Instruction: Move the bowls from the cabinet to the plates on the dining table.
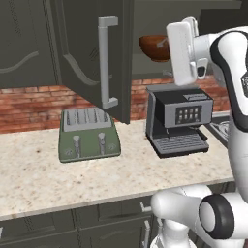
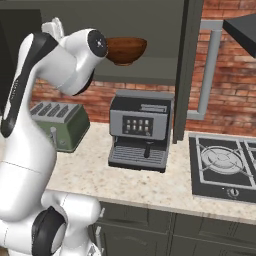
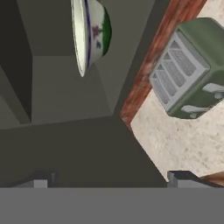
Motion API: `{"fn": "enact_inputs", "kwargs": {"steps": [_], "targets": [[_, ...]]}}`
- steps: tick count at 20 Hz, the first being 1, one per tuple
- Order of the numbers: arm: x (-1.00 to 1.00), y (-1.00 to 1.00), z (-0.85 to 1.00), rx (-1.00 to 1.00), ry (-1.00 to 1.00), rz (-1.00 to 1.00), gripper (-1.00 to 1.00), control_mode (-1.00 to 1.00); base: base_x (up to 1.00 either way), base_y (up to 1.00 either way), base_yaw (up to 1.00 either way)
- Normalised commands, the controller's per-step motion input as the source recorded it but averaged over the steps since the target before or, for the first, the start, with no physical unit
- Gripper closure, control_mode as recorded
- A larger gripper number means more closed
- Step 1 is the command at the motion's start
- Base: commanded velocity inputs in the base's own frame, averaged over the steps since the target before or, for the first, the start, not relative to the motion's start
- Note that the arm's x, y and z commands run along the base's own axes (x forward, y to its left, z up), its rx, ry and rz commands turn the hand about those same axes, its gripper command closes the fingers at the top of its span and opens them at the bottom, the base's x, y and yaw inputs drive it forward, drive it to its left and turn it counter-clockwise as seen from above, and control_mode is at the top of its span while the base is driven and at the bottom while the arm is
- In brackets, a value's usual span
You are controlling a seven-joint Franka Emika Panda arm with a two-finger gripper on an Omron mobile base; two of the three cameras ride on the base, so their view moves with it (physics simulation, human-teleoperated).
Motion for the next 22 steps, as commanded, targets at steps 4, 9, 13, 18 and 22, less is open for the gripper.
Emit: {"fn": "enact_inputs", "kwargs": {"steps": [4,9,13,18,22], "targets": [[0.31,0.27,-0.02,0.07,0.0,0.07,-1.0,-1.0,0.0,0.0,0.0],[0.17,0.33,0.0,0.05,0.0,0.05,-1.0,-1.0,0.0,0.0,0.0],[0.12,0.26,0.0,0.04,0.0,0.04,-1.0,-1.0,0.0,0.0,0.0],[0.0,0.28,0.0,0.03,0.0,0.03,-1.0,-1.0,0.0,0.0,0.0],[0.0,0.22,0.0,0.04,0.0,0.03,-1.0,-1.0,0.0,0.0,0.0]]}}
